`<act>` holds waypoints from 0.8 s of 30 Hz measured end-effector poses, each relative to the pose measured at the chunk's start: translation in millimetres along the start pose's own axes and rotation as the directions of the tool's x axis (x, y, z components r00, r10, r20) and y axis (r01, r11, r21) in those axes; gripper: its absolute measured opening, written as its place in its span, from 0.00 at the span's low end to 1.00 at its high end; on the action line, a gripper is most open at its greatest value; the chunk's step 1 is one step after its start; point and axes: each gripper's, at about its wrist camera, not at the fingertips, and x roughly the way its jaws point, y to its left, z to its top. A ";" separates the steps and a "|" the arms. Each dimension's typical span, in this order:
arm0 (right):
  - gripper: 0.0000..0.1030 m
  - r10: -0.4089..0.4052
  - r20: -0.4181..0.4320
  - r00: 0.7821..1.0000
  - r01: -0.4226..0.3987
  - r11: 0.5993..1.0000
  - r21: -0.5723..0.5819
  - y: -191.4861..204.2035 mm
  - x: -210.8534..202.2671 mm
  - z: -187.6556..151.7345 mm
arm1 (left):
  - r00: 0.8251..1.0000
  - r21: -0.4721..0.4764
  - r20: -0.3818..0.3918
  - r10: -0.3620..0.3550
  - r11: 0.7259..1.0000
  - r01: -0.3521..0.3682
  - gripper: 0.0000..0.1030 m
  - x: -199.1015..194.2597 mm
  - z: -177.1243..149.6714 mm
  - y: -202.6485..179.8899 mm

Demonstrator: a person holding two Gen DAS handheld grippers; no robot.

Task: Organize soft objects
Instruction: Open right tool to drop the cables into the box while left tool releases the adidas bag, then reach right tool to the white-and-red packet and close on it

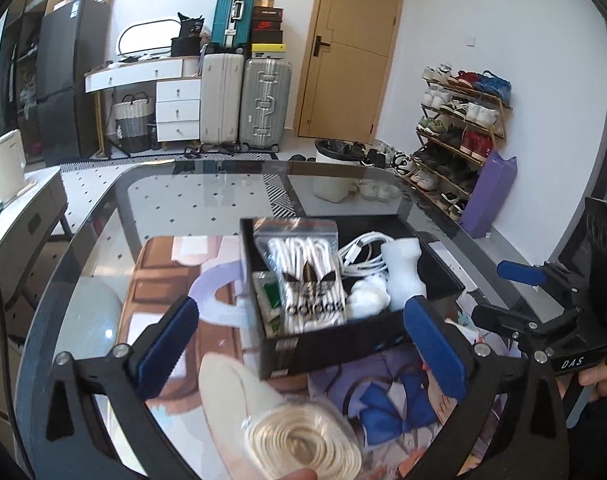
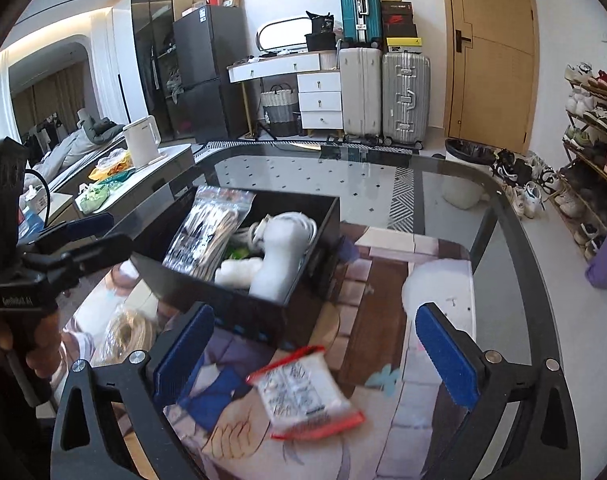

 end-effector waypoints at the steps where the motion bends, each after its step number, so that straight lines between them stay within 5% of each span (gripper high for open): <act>1: 0.99 0.001 0.000 1.000 -0.001 1.000 0.006 -0.6 -1.4 -2.4 | 1.000 -0.002 -0.004 0.003 1.000 -0.003 1.00 -0.7 -2.5 -0.1; 24: 0.99 0.028 -0.160 0.987 -0.021 0.999 0.047 -13.5 10.0 -34.3 | 0.989 0.001 -0.140 0.046 0.999 -0.046 1.00 9.0 -60.9 -4.6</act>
